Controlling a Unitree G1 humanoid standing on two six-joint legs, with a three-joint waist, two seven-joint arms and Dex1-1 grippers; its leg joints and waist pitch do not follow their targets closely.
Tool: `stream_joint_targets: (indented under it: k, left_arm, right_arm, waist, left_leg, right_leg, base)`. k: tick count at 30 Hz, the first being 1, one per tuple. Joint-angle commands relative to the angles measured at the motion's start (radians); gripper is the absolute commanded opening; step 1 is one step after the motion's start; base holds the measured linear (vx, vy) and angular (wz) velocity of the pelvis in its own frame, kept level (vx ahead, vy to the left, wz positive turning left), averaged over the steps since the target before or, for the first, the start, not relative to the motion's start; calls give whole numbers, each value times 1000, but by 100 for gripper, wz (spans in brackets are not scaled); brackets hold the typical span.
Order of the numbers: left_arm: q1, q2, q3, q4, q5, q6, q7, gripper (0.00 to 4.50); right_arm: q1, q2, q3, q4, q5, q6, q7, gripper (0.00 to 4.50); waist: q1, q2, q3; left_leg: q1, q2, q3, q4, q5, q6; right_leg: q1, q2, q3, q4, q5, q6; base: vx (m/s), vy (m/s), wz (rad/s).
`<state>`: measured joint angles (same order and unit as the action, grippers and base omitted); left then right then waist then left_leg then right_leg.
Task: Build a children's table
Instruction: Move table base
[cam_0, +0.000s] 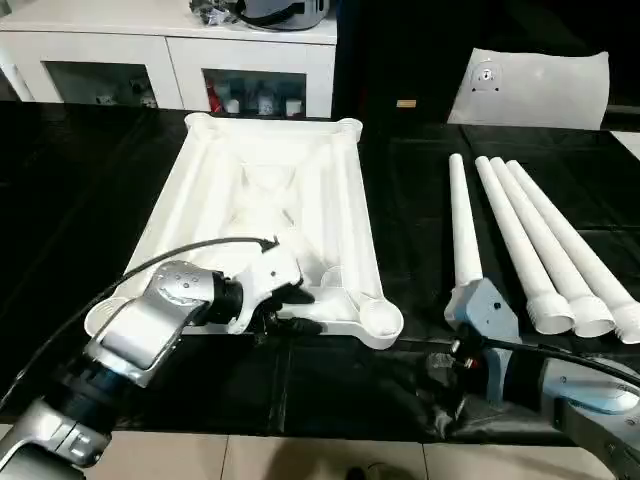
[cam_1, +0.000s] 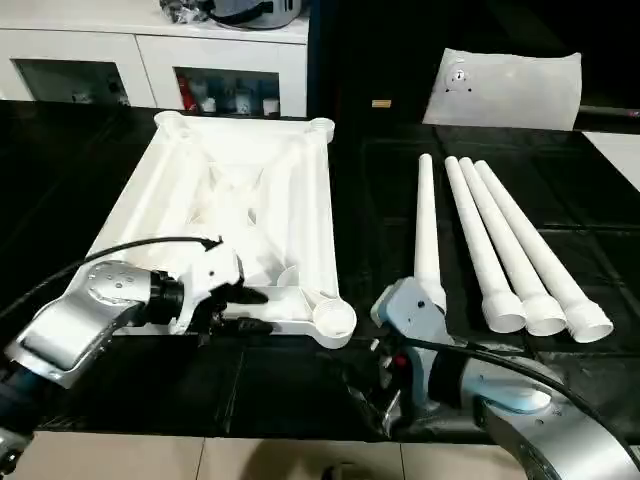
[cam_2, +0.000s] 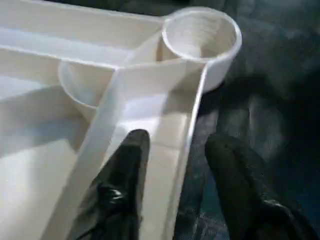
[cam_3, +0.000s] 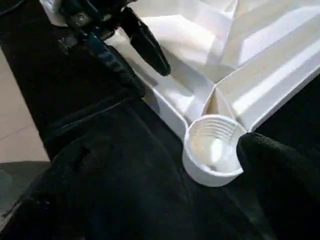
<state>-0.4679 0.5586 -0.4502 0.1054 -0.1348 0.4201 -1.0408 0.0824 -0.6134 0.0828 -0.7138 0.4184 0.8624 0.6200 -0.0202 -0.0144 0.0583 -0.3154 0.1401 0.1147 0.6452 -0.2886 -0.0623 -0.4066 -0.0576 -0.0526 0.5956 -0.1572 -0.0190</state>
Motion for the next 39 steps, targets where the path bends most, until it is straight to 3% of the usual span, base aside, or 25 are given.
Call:
stream_joint_targets:
  k: [1,6,11,18,20,22,26,27,28,32,36,37,39]
  left_arm:
    - [-15,8,-15,17,28,-21,-9,179]
    - [-21,17,-41,44,57,-41,-21,144]
    - [-30,12,-51,88,93,-74,-16,101]
    - [-1,-19,31,83,42,-47,25,61]
    - [10,-17,48,74,35,-40,30,38]
    - [36,-7,88,41,10,15,46,25]
    - [55,5,108,25,2,11,46,9]
    - [55,5,108,25,2,11,46,4]
    - [62,18,102,27,11,-38,25,4]
    - [59,25,95,43,32,-75,19,4]
    - [55,30,96,55,56,-111,15,4]
    - [51,28,106,63,58,-121,24,44]
    - [55,25,133,44,14,-106,7,55]
  right_arm:
    - [5,-13,-1,-27,4,10,7,450]
    - [10,-18,5,-25,0,9,6,450]
    - [11,-26,13,-22,-4,0,8,450]
    - [4,-18,31,-12,-12,-24,-7,450]
    - [3,-16,33,-11,-13,-27,-9,450]
    - [0,-11,33,-6,-23,-39,-18,450]
    - [-5,-7,34,1,-27,-46,-25,450]
    - [-5,-7,34,1,-27,-46,-25,450]
    - [-13,-5,36,7,-28,-48,-28,450]
    - [-25,-5,43,15,-30,-52,-31,450]
    - [-35,6,38,20,-30,-51,-43,450]
    - [-41,19,28,24,-24,-42,-55,450]
    - [-62,52,7,45,-39,-66,-93,450]
  waist:
    - [4,0,-52]
    - [4,5,-52]
    - [3,3,-53]
    - [5,3,-51]
    - [2,1,-50]
    - [-4,-5,-51]
    - [-9,-2,-52]
    - [-11,-7,-52]
    - [-15,-7,-53]
    - [-17,-3,-52]
    - [-12,-3,-51]
    - [-12,-2,-51]
    - [-12,-2,-51]
  left_leg:
    - [-31,60,-10,-92,-50,43]
    - [-32,62,-12,-95,-58,37]
    - [-34,63,-12,-95,-50,38]
    - [-32,64,-11,-95,-73,34]
    - [-39,63,-13,-98,-74,35]
    - [-40,64,-12,-97,-69,37]
    - [-40,61,-10,-95,-54,46]
    - [-42,61,-11,-96,-48,50]
    - [-41,60,-11,-95,-42,59]
    - [-37,63,-10,-95,-43,65]
    - [-35,67,-9,-98,-51,54]
    - [-35,65,-9,-97,-48,54]
    - [-34,66,-9,-97,-47,48]
  right_leg:
    - [65,-77,56,-75,-382,-155]
    - [63,-78,55,-76,-396,-150]
    - [66,-78,54,-75,-373,-155]
    - [62,-81,55,-78,-408,-159]
    - [66,-80,53,-78,-421,-151]
    - [65,-82,53,-79,-429,-145]
    - [64,-80,52,-78,-417,-147]
    - [65,-80,52,-77,-414,-148]
    - [64,-78,52,-77,-399,-151]
    - [61,-77,51,-76,-380,-163]
    - [60,-80,52,-75,-377,-167]
    - [60,-80,52,-75,-373,-168]
    - [61,-80,53,-72,-366,-171]
  base:
    - [0,0,0]
    - [0,0,0]
    - [0,0,0]
    - [0,0,0]
    - [0,0,0]
    - [0,0,0]
    - [0,0,0]
    - [0,0,0]
    - [0,0,0]
    - [0,0,0]
    - [0,0,0]
    - [0,0,0]
    - [0,0,0]
